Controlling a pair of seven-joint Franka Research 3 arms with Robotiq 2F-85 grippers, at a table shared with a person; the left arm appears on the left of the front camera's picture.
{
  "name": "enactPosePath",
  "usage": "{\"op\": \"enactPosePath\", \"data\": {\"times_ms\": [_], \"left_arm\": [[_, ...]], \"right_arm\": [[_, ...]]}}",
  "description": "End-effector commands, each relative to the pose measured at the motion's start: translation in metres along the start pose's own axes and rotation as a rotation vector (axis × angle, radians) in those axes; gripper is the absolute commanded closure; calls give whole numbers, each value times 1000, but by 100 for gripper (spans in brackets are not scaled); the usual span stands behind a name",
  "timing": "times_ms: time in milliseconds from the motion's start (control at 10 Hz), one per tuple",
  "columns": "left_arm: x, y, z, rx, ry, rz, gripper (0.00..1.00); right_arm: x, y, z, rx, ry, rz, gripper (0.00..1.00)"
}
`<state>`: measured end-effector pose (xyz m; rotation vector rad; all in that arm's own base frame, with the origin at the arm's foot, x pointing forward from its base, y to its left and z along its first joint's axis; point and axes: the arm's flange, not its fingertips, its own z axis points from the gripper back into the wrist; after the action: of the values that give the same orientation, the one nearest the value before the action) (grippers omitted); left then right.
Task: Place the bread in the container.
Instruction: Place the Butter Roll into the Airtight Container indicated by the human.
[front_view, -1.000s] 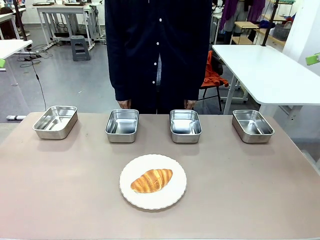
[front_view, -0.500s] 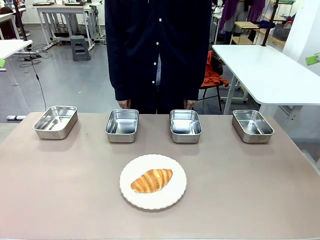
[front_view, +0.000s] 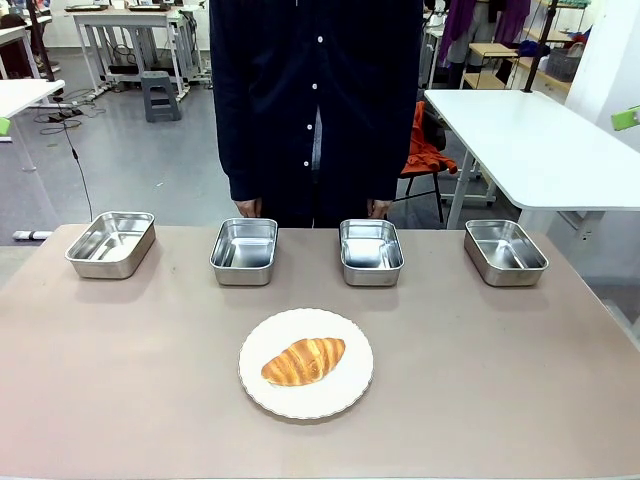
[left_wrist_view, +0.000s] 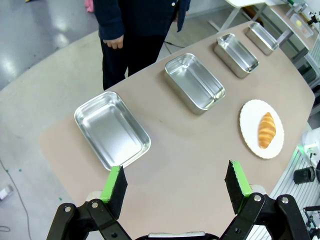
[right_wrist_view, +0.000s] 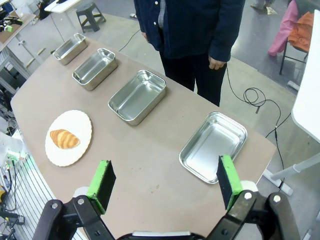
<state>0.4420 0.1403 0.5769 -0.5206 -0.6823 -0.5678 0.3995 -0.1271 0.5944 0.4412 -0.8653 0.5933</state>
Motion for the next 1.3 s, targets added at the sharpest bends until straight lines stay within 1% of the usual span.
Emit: {"op": "enactPosePath", "data": {"times_ms": [0, 1200], "left_arm": [[-1, 1, 2, -7, -11, -5, 0], [-1, 1, 2, -7, -11, -5, 0]], "right_arm": [[1, -2, -2, 10, -23, 17, 0], [1, -2, -2, 10, -23, 17, 0]]}}
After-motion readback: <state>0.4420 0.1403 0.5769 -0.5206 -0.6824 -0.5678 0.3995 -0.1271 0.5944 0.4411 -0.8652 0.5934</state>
